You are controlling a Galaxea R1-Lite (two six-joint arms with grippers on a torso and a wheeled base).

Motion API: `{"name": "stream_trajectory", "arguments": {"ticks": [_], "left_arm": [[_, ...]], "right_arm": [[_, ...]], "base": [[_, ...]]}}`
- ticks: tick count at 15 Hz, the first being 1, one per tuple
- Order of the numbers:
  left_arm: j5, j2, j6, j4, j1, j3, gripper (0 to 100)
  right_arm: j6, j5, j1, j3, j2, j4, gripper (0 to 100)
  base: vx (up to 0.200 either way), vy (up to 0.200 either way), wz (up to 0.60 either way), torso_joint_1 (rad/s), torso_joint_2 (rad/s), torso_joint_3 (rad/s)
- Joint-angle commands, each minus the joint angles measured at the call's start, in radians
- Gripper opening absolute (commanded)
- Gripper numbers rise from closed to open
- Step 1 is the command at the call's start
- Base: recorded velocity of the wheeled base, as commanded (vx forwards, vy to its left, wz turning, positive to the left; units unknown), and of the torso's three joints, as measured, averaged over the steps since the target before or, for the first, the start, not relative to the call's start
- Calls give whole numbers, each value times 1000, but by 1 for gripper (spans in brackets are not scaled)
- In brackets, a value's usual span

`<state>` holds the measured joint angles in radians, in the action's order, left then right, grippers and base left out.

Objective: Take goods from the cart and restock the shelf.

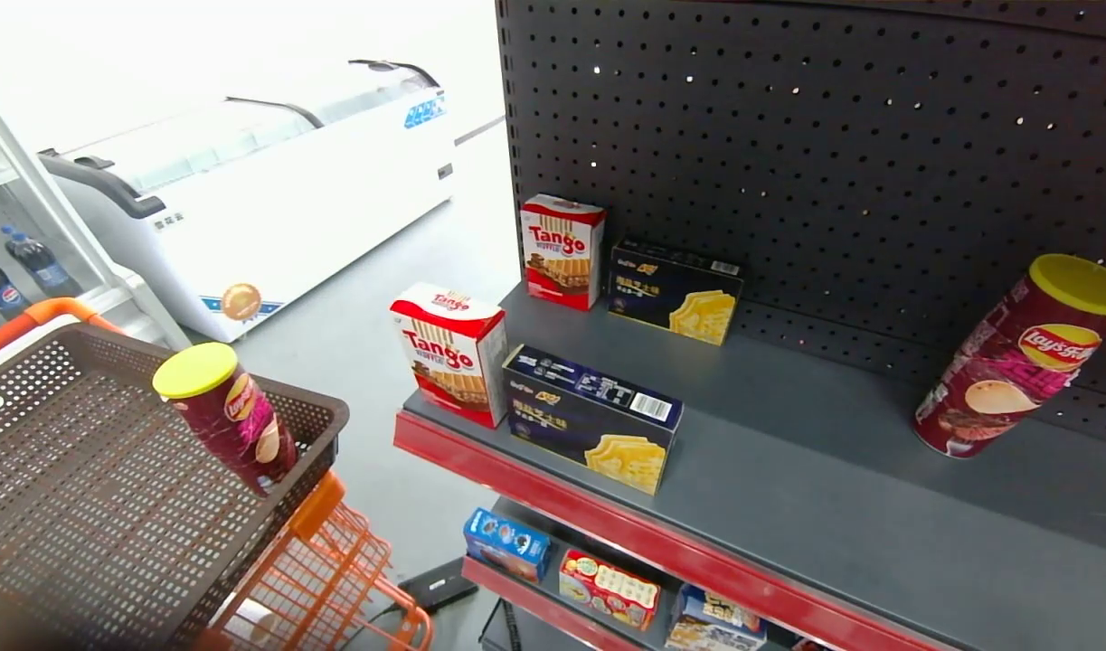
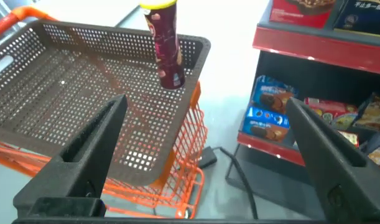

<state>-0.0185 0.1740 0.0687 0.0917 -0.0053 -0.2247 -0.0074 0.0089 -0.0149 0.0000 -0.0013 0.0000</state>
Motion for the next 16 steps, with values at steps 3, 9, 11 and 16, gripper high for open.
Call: {"name": "stream_trajectory", "arguments": {"ticks": [3,9,11,16], "left_arm": [[-46,404,-37,-72,-33,-88,100],[-8,828,-50,-303,240,-62,100],[-4,935,-44,-429,286,-33,100],[-6,1431,-38,-1170,254,47,100]], "right_arm": [[0,0,0,0,1,0,100],[0,0,0,0,1,0,100],[1,0,0,0,1,0,100],[0,0,0,0,1,0,100]], "base": [[0,0,0,0,0,0],[0,0,0,0,0,0],[0,0,0,0,0,0],[0,0,0,0,0,0]]}}
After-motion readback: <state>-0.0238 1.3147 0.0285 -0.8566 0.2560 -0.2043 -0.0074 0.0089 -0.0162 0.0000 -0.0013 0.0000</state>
